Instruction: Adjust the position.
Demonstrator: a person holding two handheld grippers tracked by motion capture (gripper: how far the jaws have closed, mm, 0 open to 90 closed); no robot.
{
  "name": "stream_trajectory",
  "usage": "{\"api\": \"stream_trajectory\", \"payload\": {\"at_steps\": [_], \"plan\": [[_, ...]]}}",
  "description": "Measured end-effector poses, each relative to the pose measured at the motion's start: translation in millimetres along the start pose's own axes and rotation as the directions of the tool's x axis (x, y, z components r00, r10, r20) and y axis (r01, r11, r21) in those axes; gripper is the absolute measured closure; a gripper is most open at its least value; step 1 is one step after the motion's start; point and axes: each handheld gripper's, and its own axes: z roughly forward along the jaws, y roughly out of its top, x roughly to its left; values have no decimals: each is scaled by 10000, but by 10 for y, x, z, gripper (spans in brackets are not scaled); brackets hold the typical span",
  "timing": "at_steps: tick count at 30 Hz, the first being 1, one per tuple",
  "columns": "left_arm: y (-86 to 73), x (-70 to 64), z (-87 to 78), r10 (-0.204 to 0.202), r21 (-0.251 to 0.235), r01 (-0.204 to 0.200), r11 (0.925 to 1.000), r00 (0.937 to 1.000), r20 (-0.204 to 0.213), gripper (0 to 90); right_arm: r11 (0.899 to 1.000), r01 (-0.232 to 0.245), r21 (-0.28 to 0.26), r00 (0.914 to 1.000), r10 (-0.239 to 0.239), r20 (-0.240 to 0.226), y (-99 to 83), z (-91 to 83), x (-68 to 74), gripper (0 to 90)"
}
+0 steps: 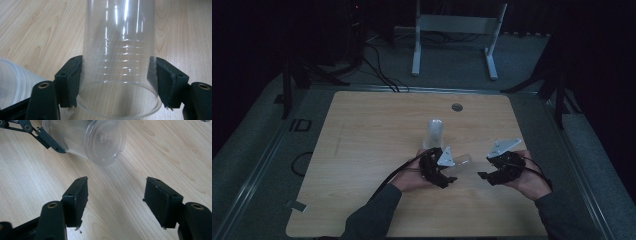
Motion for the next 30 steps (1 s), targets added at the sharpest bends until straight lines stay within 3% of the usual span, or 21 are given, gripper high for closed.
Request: {"api": "stream_trajectory", "payload": {"at_steps": [15,30], "plan": [[42,-13,30,299,352,-308,9989,9992,253,297,9984,448,342,9987,-439,-271,47,32,14,343],[39,-27,45,625,642,-653,9958,9971,436,298,9906,1157,725,9922,-1119,-550,107,88,57,338]]}}
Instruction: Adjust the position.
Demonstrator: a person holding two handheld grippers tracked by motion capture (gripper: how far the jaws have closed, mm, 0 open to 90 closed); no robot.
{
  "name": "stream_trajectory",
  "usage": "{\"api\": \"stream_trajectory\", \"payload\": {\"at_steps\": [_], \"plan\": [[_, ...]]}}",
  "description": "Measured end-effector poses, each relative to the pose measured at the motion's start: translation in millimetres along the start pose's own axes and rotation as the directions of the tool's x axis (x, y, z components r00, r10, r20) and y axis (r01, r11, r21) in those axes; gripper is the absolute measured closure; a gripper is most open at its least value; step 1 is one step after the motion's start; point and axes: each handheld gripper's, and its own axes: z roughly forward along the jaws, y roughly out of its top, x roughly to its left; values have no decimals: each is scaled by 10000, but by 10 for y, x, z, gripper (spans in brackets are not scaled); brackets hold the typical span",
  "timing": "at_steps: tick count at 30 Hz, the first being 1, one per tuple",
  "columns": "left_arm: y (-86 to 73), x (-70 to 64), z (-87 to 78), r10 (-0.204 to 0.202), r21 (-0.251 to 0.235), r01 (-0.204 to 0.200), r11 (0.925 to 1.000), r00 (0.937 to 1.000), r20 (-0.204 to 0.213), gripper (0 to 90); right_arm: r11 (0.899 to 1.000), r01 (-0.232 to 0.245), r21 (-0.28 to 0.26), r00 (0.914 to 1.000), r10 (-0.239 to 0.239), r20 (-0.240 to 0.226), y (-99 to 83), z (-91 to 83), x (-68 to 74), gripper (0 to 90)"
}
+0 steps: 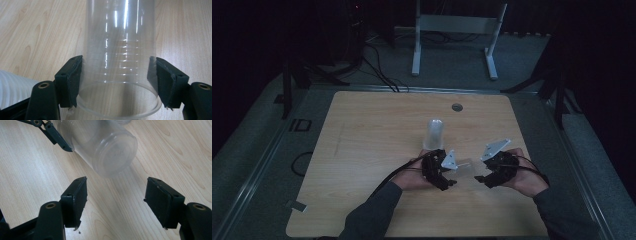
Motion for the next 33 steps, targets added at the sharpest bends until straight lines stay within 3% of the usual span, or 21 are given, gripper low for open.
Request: {"api": "stream_trajectory", "payload": {"at_steps": [14,24,33], "plan": [[-5,-26,23,248,282,-252,9993,9996,141,298,9960,741,498,9971,-731,-207,76,40,48,340],[30,-60,32,555,622,-581,9964,9976,419,299,9827,1607,919,9868,-1580,-364,170,60,99,342],[44,-80,26,772,787,-803,9937,9962,411,299,9783,1759,1093,9841,-1719,-445,202,84,119,337]]}}
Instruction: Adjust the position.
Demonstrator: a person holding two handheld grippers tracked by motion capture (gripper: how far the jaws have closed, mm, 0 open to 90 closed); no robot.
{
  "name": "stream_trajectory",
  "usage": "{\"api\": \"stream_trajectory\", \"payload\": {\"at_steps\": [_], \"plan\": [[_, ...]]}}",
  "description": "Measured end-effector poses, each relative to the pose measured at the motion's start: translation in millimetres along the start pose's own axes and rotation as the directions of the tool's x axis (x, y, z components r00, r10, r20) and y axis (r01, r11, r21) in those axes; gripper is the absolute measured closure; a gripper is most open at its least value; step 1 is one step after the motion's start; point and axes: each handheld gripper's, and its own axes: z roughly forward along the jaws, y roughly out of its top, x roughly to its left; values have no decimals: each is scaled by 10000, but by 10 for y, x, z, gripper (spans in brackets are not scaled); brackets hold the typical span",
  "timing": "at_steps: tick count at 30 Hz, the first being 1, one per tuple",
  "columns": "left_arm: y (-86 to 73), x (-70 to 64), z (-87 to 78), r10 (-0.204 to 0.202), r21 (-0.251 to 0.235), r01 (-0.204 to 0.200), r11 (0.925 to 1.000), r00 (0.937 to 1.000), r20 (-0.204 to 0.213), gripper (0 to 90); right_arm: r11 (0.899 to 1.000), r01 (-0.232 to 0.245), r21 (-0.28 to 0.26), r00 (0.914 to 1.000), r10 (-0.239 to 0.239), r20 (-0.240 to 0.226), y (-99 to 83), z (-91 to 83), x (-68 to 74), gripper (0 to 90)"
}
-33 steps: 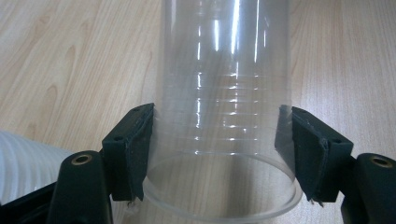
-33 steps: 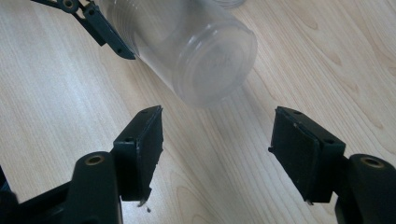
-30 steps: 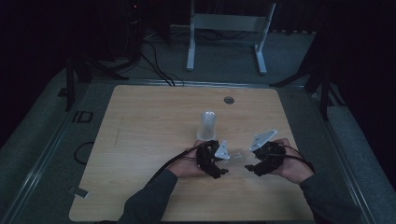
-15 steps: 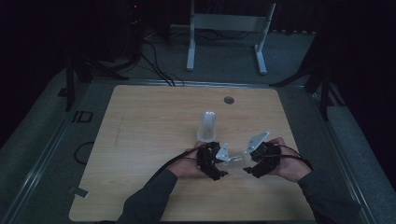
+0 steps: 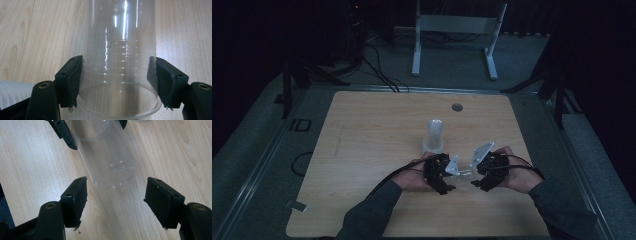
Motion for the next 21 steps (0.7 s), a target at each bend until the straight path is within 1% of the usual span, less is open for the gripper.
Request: {"api": "stream_trajectory", "payload": {"at_steps": [6,8,12,15,17,21], "plan": [[9,-24,1,133,32,-133,9999,9999,47,299,9999,79,64,9999,-78,-150,21,29,19,332],[17,-35,-2,235,59,-236,9997,9997,57,299,9998,191,79,9996,-189,-232,33,52,29,331],[31,-59,-20,359,-34,-359,9994,9993,101,299,9997,245,71,9992,-243,-318,35,78,39,329],[36,-70,-27,320,-203,-316,9993,9993,184,299,9996,267,54,9988,-265,-408,32,102,48,324],[38,-72,-27,355,-201,-351,9992,9992,181,299,9993,344,113,9983,-338,-466,30,119,53,324],[41,-83,-29,437,-238,-432,9988,9988,205,299,9993,333,145,9979,-325,-556,32,136,64,324]]}}
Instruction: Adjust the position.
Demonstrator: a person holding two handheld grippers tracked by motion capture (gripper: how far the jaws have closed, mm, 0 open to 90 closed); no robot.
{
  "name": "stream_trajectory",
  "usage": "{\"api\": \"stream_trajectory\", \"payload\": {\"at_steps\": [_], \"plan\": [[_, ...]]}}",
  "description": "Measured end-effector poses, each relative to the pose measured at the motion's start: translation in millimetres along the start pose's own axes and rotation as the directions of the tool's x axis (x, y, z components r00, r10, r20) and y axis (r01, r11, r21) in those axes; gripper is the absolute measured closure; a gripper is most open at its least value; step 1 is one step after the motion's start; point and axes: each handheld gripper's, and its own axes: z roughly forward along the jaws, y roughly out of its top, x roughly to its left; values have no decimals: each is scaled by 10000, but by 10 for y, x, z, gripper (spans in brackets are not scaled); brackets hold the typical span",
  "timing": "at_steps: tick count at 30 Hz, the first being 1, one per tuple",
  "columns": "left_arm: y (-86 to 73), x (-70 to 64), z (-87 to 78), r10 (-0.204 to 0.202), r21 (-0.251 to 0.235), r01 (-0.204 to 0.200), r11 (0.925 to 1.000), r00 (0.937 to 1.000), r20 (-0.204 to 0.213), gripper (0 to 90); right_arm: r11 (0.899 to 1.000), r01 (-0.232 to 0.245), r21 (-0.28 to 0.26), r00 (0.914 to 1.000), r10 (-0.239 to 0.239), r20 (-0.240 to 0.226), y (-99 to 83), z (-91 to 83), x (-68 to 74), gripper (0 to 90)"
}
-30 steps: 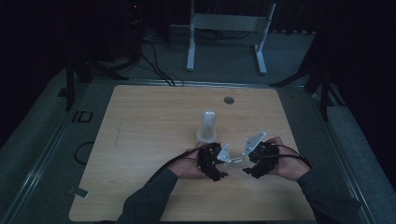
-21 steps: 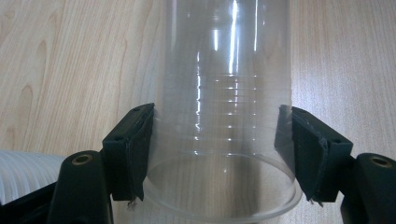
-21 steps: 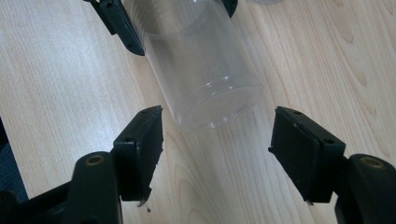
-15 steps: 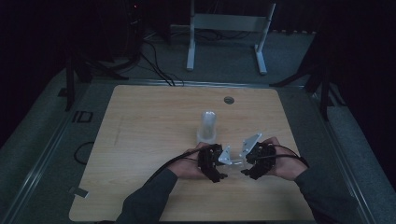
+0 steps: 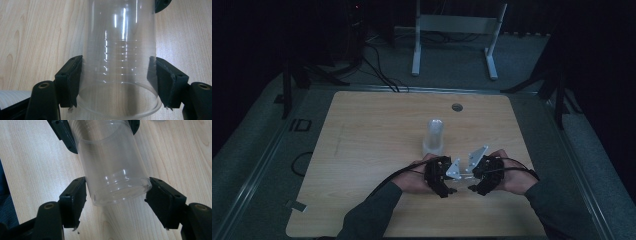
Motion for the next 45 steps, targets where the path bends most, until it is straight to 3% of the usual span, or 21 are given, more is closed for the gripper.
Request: {"api": "stream_trajectory", "payload": {"at_steps": [7,20,30,35,45], "plan": [[22,-16,-20,248,-14,-248,9997,9997,27,298,9999,92,79,9998,-91,-178,21,39,26,331],[44,-52,-32,273,-194,-274,9994,9996,-30,274,9999,53,153,9995,-48,-316,2,58,32,395],[61,-51,-35,-44,-253,41,9997,9999,-113,177,9999,-115,0,9992,115,-389,-18,65,34,416],[67,-55,-39,-99,-221,94,9997,9997,-220,165,9998,-183,-36,9991,181,-375,-38,63,29,417],[65,0,-124,-365,-722,345,9968,9990,-274,168,9980,-631,-56,9973,629,-377,-129,87,12,417]]}}
